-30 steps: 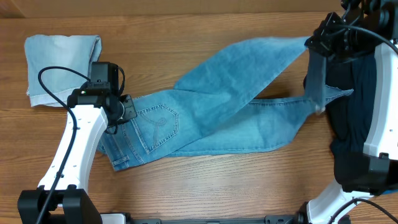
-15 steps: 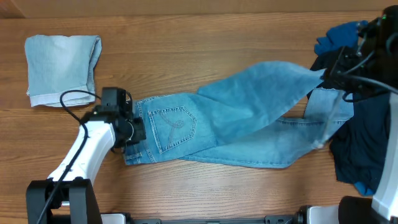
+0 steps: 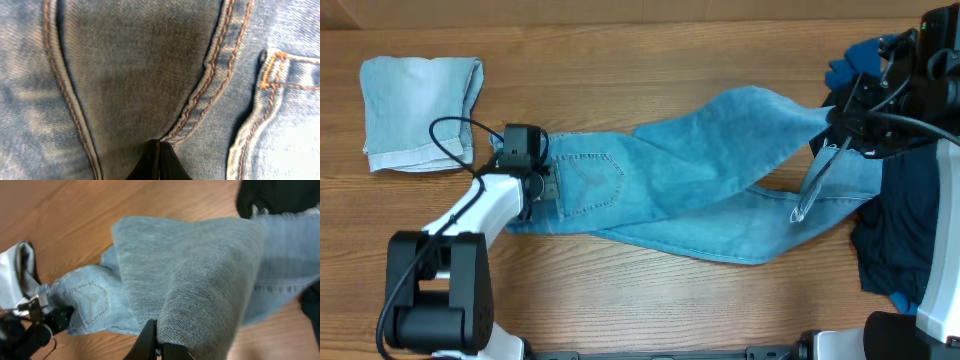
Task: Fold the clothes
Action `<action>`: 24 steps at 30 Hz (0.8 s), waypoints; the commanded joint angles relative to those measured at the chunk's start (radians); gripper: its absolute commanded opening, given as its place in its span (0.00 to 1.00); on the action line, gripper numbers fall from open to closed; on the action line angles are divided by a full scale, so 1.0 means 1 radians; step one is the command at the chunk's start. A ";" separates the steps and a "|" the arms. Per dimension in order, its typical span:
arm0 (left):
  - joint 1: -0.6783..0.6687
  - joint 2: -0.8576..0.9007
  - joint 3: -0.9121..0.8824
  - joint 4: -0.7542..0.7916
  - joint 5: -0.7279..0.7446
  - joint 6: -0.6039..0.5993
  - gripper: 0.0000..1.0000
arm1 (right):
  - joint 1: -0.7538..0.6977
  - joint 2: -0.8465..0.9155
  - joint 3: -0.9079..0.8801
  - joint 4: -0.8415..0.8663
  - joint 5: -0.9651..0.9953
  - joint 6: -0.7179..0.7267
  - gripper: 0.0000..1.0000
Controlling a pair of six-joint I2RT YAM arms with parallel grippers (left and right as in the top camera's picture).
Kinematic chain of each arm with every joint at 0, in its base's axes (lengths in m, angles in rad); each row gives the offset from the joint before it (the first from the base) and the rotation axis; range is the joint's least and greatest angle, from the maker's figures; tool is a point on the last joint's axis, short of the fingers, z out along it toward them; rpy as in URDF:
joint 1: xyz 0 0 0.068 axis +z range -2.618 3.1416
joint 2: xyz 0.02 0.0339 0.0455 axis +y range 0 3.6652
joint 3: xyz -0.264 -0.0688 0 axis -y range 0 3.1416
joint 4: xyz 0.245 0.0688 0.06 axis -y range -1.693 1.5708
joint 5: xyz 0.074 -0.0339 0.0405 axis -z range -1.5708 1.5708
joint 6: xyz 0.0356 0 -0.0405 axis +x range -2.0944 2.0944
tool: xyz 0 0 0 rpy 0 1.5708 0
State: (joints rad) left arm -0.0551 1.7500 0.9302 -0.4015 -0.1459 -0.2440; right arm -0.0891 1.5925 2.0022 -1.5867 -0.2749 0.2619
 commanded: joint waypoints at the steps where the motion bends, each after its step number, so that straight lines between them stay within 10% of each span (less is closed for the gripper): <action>1: 0.098 0.097 0.081 -0.048 -0.175 -0.044 0.04 | 0.111 -0.021 0.006 0.036 -0.019 0.004 0.04; 11: 0.269 0.104 0.092 -0.110 -0.096 -0.093 0.04 | 0.215 -0.019 -0.373 0.136 0.175 0.143 0.04; 24: 0.262 0.104 0.092 -0.114 -0.062 -0.093 0.04 | 0.215 -0.117 -0.326 0.056 0.233 0.132 0.04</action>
State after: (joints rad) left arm 0.1970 1.8164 1.0351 -0.4973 -0.1989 -0.3161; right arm 0.1257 1.5738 1.6299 -1.5291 -0.0708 0.3950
